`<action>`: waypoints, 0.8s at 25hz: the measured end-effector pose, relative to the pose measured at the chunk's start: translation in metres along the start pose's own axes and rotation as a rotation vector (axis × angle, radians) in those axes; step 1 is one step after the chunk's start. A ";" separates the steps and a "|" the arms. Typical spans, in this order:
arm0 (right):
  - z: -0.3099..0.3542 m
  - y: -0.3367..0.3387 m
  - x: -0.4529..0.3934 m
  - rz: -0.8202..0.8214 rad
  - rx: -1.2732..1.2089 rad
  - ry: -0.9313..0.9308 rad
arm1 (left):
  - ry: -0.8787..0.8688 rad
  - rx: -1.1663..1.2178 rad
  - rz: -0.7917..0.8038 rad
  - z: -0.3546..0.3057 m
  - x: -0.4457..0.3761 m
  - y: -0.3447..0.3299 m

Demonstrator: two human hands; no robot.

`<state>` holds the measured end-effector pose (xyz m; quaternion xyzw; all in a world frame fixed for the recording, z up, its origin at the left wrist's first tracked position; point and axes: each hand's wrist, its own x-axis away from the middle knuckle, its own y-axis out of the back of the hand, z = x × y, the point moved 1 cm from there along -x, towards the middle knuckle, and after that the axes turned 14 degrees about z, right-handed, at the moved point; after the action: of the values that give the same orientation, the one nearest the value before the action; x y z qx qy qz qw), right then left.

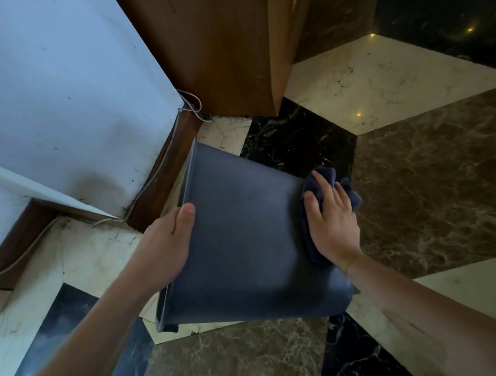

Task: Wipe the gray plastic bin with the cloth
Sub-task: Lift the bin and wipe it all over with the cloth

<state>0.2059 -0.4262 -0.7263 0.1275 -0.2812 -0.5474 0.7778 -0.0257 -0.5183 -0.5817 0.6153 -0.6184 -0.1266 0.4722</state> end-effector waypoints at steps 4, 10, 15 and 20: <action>-0.001 0.000 0.003 -0.039 -0.032 0.008 | -0.045 0.332 0.126 -0.021 -0.019 0.011; 0.000 -0.005 0.001 -0.067 0.029 0.066 | 0.344 0.415 -0.014 -0.080 -0.121 0.033; 0.000 -0.012 0.009 -0.144 0.002 0.040 | 0.364 0.045 -0.245 -0.090 -0.144 0.022; 0.008 0.000 0.013 -0.338 -0.139 0.142 | 0.065 0.011 -0.401 -0.104 -0.109 0.036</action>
<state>0.2047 -0.4377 -0.7161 0.1572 -0.1616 -0.6778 0.6998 0.0058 -0.3706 -0.5473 0.7324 -0.4686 -0.1950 0.4538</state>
